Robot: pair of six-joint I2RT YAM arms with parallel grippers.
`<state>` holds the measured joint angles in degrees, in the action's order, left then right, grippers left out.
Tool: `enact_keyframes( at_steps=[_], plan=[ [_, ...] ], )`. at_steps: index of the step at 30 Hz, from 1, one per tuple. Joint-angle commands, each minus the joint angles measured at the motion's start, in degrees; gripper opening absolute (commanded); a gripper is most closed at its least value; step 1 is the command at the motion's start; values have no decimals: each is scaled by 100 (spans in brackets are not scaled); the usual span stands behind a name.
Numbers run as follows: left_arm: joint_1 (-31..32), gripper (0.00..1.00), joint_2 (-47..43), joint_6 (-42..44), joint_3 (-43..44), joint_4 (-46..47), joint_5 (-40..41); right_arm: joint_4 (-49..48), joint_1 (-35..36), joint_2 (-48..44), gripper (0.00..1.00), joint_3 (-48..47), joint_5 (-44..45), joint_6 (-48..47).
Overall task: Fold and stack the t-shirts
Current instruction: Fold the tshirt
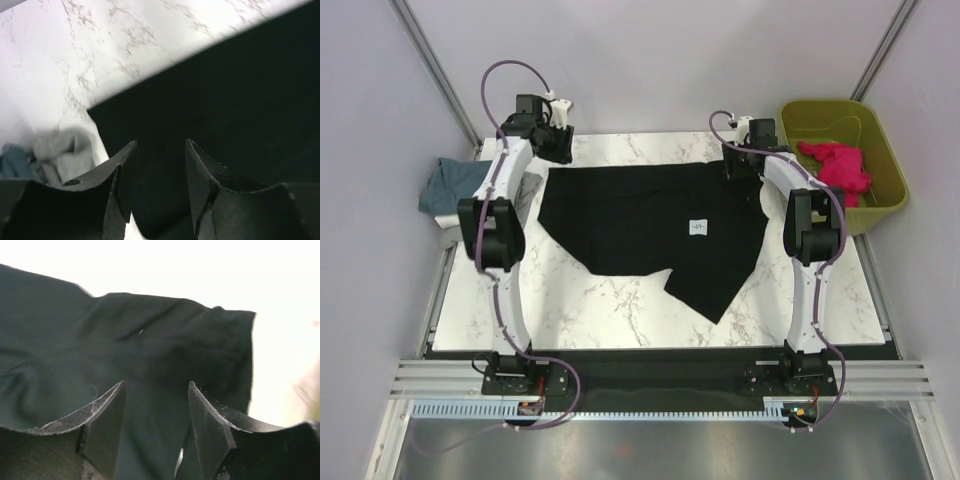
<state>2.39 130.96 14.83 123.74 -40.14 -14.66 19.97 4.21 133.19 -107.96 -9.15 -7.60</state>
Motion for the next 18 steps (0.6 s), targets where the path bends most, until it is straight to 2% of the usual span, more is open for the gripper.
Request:
enact_keyframes(
  at_steps=[1, 3, 6, 11, 18],
  plan=[
    [235, 49, -1167, 861, -1355, -283, -91, -19, -25, -1380, 61, 248, -245, -58],
    [288, 49, -1590, 1030, -2235, -319, 164, 7, -25, -1628, 62, 433, -289, 3],
    [402, 49, -1793, 1127, -2862, -415, 454, 16, -17, -1945, 62, 872, -508, 179],
    [683, 48, -1653, 908, -2961, -556, 647, 25, 36, -2086, 62, 1689, -913, 399],
    [903, 48, -1108, 486, -2593, -600, 868, 236, 247, -1761, 62, 1656, -1089, 224]
  ],
)
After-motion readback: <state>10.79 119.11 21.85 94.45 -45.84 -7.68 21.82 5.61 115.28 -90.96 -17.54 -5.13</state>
